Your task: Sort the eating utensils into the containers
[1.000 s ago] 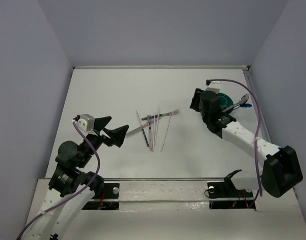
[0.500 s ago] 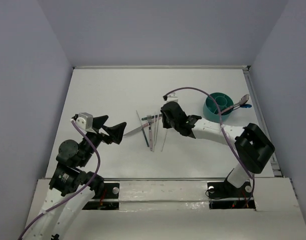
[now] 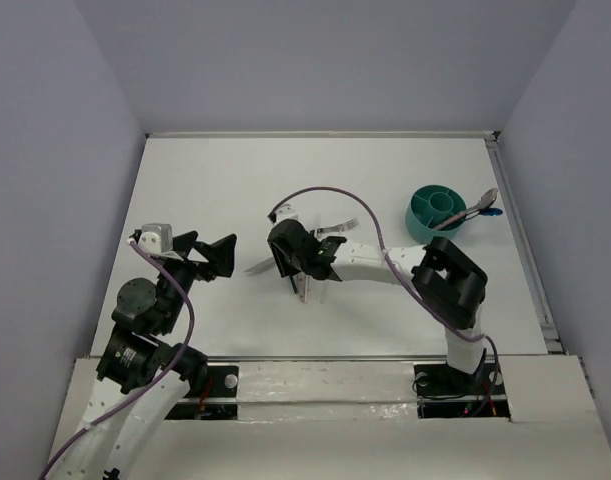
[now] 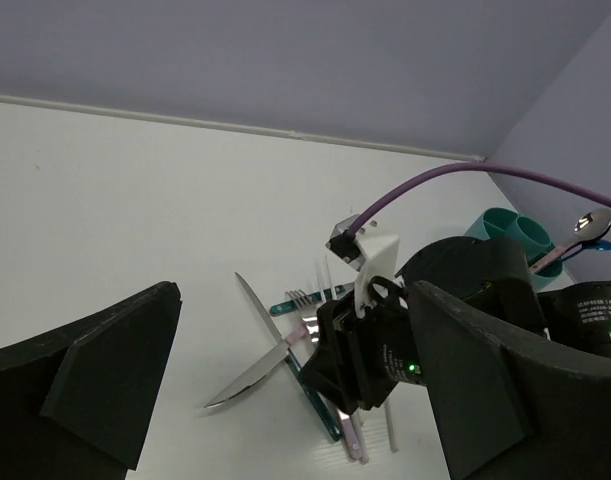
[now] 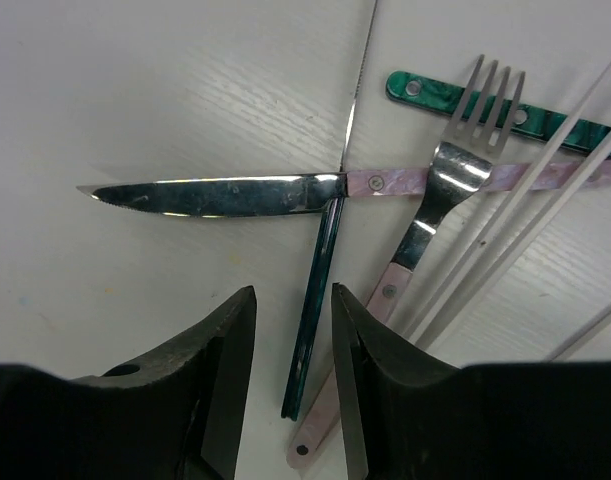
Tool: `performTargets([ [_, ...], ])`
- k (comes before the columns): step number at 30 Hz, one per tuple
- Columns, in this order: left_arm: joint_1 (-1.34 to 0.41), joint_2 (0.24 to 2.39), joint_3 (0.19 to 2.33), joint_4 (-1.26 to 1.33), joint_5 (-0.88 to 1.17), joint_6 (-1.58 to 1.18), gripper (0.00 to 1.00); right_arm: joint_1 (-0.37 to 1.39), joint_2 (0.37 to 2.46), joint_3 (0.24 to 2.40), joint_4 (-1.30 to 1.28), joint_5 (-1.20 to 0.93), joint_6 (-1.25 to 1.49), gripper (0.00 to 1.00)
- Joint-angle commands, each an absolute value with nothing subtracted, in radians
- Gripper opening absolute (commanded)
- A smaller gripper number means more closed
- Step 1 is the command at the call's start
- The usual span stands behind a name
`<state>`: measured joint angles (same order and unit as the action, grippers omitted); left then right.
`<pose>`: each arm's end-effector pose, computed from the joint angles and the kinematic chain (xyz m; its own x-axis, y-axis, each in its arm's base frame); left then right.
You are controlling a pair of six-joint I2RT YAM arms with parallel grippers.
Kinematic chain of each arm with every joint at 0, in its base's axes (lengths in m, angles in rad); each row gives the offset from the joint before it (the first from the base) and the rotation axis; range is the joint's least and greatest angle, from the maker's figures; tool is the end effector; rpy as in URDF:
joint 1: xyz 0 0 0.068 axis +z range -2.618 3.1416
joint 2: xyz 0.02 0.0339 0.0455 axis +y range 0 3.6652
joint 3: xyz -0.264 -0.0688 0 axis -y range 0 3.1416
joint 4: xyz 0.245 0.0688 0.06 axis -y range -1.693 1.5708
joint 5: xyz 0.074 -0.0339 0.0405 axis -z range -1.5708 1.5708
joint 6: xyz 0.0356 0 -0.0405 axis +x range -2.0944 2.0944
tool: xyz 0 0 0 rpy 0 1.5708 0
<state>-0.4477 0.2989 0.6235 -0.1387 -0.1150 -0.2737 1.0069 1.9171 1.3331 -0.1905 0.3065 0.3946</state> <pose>0.0813 -0.0345 0.3465 0.0717 -0.3323 -0.9405 0.3612 0.8875 -0.2861 0.2358 0.3528 0.2013 -0.6105 -0.2797 -0.7410 -0.4938 0.8659 0.0800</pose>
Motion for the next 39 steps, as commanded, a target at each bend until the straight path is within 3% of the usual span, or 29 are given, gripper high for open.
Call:
performTargets([
  [1,-0.442,0.305,0.664,-0.11,-0.114,-0.284,0.99,1.026,1.968,1.408,-0.262,0.317,0.385,0.43],
  [18,-0.442,0.31,0.658,-0.094,-0.06,-0.281,0.99,1.026,2.137,1.542,-0.328,0.376,0.362,0.42],
  [21,-0.442,0.313,0.657,-0.092,-0.052,-0.282,0.99,1.026,2.171,1.589,-0.351,0.367,0.359,0.31],
  [23,-0.442,0.311,0.657,-0.092,-0.051,-0.281,0.99,1.026,2.168,1.605,-0.362,0.335,0.367,0.18],
  [29,-0.442,0.305,0.658,-0.091,-0.051,-0.282,0.99,1.026,2.057,1.499,-0.239,0.135,0.385,0.01],
  [39,-0.442,0.304,0.658,-0.092,-0.055,-0.284,0.99,0.999,1.916,1.43,-0.081,-0.374,0.403,0.0],
])
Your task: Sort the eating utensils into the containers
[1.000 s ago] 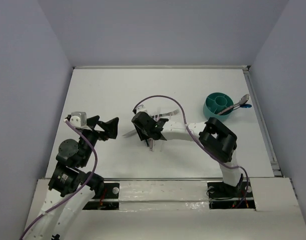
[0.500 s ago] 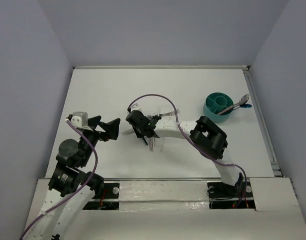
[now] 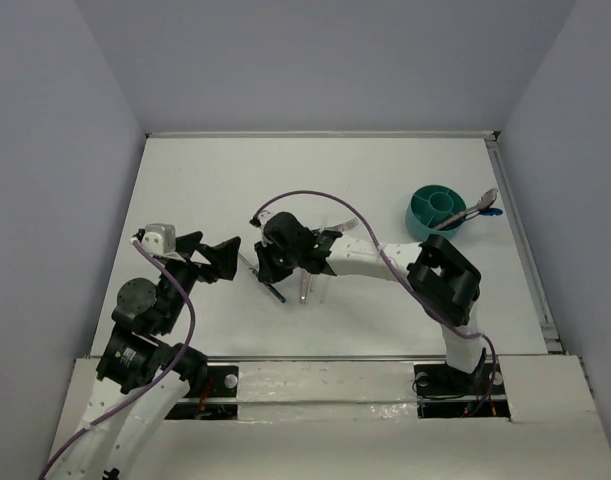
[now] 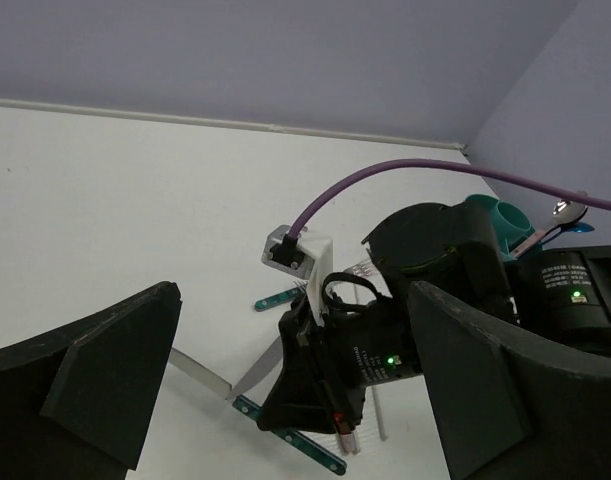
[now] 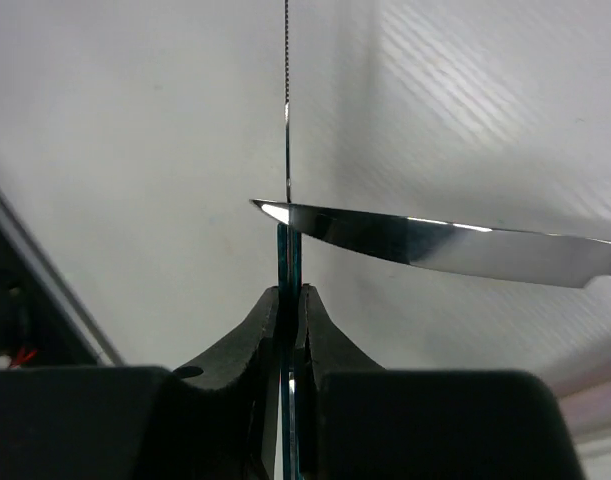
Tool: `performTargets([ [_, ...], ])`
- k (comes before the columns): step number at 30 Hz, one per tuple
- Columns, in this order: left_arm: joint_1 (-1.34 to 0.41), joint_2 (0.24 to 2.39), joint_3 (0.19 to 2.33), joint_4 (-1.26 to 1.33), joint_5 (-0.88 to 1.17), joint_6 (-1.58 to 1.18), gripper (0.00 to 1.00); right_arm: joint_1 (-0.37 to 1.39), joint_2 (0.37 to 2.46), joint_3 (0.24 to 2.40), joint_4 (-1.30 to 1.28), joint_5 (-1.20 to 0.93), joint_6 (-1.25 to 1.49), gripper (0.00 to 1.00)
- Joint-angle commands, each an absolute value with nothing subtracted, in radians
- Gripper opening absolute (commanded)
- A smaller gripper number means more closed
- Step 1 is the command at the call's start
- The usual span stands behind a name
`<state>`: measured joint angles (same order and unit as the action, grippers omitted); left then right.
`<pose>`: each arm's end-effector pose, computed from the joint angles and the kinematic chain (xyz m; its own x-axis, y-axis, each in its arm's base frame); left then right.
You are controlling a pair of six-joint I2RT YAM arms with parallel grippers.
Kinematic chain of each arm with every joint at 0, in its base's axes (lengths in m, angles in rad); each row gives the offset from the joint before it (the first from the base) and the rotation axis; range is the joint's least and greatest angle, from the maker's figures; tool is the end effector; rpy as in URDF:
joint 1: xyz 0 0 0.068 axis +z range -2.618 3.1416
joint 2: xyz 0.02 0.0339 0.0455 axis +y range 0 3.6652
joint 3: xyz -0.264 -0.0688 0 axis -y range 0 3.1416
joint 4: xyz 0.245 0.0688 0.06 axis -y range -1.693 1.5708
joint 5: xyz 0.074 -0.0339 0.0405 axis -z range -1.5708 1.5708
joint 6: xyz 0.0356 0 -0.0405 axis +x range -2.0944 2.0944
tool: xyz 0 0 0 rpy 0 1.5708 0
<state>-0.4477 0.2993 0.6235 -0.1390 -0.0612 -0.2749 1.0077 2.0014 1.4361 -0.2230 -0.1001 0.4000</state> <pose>0.0807 -0.0364 0.3464 0.0572 -0.3280 -0.9429 0.4088 0.8694 -0.2776 0.2353 0.3794 0.1952 -0.6910 -0.3687 -0.6218 -0.6622 0.6679 0.3398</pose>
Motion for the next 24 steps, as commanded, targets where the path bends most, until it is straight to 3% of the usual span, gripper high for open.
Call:
performTargets([
  [1,-0.442,0.304,0.66,-0.092,-0.054,-0.282,0.99,0.999,1.911,1.43,-0.068,-0.44,0.405,0.0],
  [6,-0.433,0.298,0.66,-0.094,-0.06,-0.279,0.99,0.999,1.873,1.425,-0.011,-0.518,0.425,0.0],
  [19,-0.422,0.25,0.667,-0.091,-0.098,-0.279,0.99,0.816,1.593,1.134,0.222,-0.013,0.503,0.0],
  [24,-0.422,0.268,0.658,-0.074,-0.043,-0.29,0.99,0.732,1.445,1.012,0.305,-0.035,0.493,0.0],
])
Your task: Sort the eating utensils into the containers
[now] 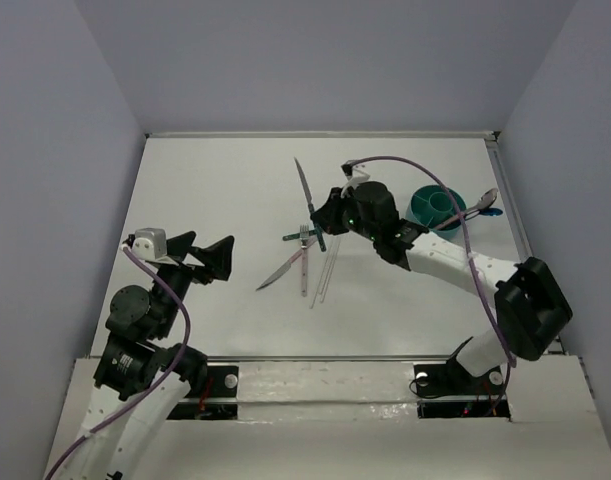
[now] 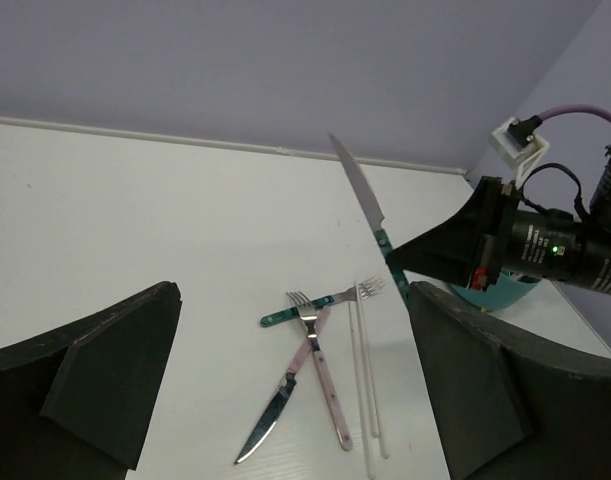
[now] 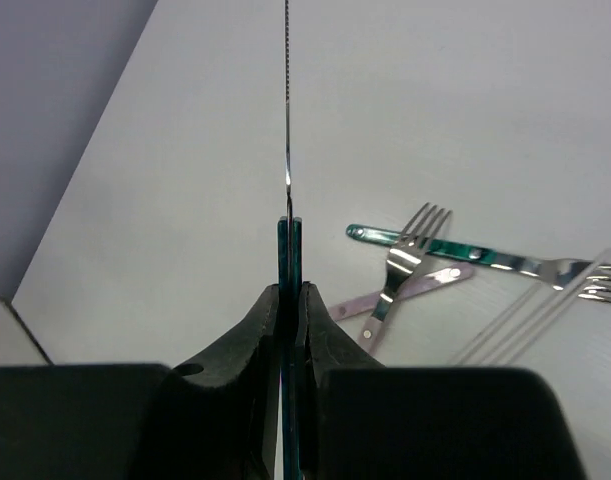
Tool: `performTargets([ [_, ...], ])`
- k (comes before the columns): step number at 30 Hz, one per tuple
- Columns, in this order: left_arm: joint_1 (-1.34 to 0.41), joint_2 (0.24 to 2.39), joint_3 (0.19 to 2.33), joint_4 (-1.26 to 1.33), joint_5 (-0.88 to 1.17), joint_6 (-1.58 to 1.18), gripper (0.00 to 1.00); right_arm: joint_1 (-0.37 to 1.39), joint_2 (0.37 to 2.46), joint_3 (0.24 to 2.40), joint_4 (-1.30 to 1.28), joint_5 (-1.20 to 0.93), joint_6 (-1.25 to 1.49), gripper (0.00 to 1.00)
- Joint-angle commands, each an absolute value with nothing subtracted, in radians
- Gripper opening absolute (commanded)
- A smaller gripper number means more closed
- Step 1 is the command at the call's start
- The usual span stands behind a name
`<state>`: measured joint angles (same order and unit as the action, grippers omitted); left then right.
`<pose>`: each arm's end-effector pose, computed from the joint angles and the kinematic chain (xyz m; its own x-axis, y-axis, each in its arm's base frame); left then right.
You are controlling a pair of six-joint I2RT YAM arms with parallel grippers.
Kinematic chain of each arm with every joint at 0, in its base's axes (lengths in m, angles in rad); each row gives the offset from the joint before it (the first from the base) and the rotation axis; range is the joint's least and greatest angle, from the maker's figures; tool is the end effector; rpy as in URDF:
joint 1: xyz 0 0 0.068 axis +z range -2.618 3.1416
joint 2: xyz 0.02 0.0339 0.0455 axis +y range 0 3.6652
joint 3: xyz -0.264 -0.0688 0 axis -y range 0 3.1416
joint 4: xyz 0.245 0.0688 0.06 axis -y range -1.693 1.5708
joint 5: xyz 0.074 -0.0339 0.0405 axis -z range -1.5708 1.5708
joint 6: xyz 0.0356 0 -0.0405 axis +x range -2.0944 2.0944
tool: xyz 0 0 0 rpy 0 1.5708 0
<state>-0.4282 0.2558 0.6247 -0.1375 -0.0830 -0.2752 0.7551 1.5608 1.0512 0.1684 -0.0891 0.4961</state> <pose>0.0722 -0.0297 0.3497 0.1083 -0.3471 -0.9316 0.3843 0.8788 -0.2828 0.2626 0.2515 0.2737 -0.5683 0.1162 -0.8146 -0.5381 0.6965 0.4747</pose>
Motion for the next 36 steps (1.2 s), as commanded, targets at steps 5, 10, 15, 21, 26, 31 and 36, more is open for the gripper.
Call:
performTargets([
  [5,-0.422,0.301,0.647,-0.049,-0.012,-0.336,0.99,0.72,1.271,0.896,0.324,0.16,0.456,0.0],
  [10,-0.422,0.327,0.643,-0.032,0.034,-0.356,0.99,0.675,1.071,0.818,0.371,0.423,0.327,0.0],
  [15,-0.422,0.331,0.644,-0.047,0.035,-0.344,0.99,0.542,1.046,0.746,0.503,0.578,0.204,0.0],
  [21,-0.422,0.336,0.644,-0.052,0.035,-0.327,0.99,0.381,1.153,0.716,0.687,0.632,0.109,0.0],
  [26,-0.422,0.328,0.647,-0.054,0.038,-0.319,0.99,0.318,1.271,0.698,0.929,0.647,-0.086,0.0],
  [31,-0.422,0.325,0.647,-0.054,0.038,-0.314,0.99,0.308,1.42,0.729,0.942,0.566,-0.104,0.0],
  [36,-0.431,0.324,0.647,-0.057,0.034,-0.311,0.99,0.308,1.5,0.739,0.951,0.552,-0.12,0.0],
])
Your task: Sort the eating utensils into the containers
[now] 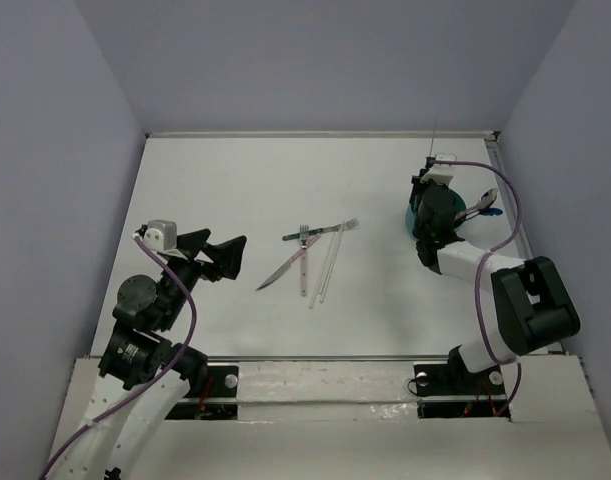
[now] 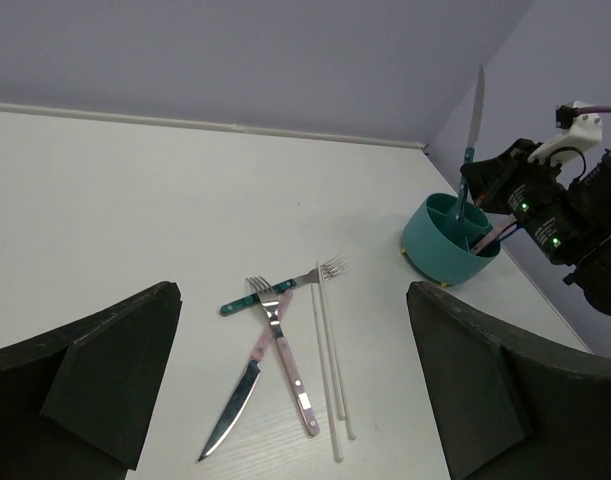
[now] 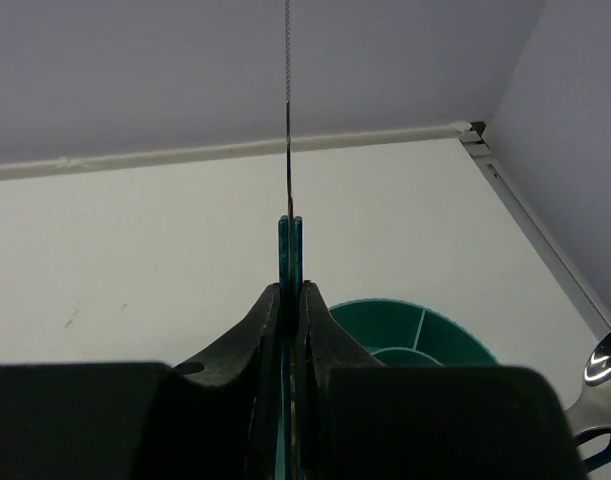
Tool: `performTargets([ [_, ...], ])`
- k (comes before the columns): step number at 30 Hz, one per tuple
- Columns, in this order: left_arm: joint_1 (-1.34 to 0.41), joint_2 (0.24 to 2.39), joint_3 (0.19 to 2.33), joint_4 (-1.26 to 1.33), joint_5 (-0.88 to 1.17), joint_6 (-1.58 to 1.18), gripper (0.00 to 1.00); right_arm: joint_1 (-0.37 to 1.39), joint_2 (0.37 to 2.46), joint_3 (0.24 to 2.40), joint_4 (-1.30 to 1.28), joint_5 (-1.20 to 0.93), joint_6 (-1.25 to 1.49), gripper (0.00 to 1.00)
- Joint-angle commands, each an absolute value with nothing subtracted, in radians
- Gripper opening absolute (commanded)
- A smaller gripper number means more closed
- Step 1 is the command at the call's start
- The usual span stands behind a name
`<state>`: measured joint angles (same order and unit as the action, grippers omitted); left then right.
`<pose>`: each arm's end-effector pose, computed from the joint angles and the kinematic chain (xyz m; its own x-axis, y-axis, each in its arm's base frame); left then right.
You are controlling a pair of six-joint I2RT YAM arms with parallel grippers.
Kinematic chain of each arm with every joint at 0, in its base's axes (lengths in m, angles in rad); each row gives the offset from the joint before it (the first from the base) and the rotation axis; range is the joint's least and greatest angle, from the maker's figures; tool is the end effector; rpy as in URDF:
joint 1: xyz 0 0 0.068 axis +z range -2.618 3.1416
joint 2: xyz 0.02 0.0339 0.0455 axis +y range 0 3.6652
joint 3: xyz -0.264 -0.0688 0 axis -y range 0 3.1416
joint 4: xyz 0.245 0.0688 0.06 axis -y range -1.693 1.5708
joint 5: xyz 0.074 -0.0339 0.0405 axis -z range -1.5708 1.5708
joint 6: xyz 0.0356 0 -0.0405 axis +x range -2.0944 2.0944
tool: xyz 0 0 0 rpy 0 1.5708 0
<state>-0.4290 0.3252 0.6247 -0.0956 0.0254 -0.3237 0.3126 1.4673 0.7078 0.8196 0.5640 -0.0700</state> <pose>0.0847 -0.0397 0.3497 0.0351 -0.3657 -0.9301 0.4742 0.8253 -0.3066 0.3062 0.0790 0.2572 0.0397 -0.0493 -0.9980 0.2512 0.9672 -0.0378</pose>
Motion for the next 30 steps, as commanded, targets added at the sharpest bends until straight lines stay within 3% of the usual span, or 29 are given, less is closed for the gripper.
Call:
performTargets([
  [1,-0.431,0.324,0.647,-0.057,0.034,-0.31,0.99,0.308,1.509,0.738,0.95,0.548,-0.117,0.0],
  [21,-0.44,0.319,0.649,-0.057,0.037,-0.308,0.99,0.308,1.56,0.672,0.904,0.538,-0.117,0.0],
  [30,-0.44,0.307,0.65,-0.057,0.032,-0.305,0.99,0.308,1.516,0.68,0.743,0.603,-0.064,0.13],
])
